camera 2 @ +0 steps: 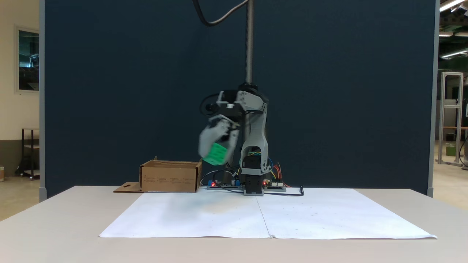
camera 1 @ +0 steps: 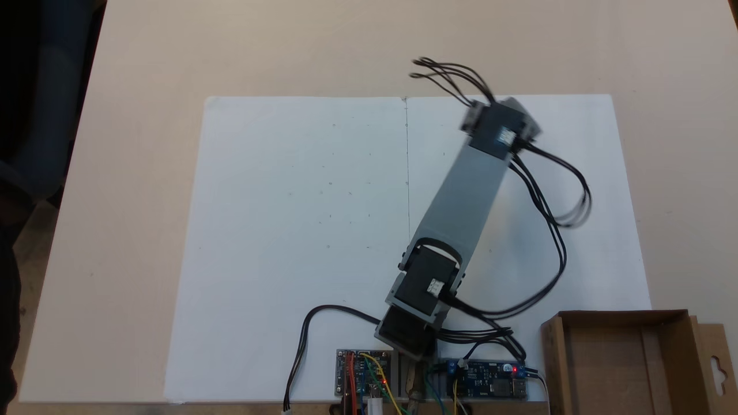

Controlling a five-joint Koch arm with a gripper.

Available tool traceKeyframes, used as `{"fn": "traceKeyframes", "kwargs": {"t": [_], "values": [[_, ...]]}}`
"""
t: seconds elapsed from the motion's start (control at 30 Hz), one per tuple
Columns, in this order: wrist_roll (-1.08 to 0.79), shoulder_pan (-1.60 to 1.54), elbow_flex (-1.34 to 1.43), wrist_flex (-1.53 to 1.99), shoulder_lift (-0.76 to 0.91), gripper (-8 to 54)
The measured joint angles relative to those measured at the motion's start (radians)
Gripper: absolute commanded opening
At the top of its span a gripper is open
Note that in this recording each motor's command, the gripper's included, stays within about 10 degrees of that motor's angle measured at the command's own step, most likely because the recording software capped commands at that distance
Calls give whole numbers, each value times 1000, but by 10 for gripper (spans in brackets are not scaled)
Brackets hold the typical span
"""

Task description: Grasp a green dice and put it in the bin.

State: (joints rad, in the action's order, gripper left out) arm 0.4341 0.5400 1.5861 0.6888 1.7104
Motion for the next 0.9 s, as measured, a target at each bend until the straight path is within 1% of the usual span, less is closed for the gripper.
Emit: {"fn": "traceKeyframes", "kwargs": {"t": [0.23, 0.33, 0.67, 0.9], "values": [[-239, 391, 0, 0, 2, 127], [-330, 543, 0, -2, 26, 127], [-515, 937, 0, 0, 66, 127], [-614, 1108, 0, -12, 58, 127]]}}
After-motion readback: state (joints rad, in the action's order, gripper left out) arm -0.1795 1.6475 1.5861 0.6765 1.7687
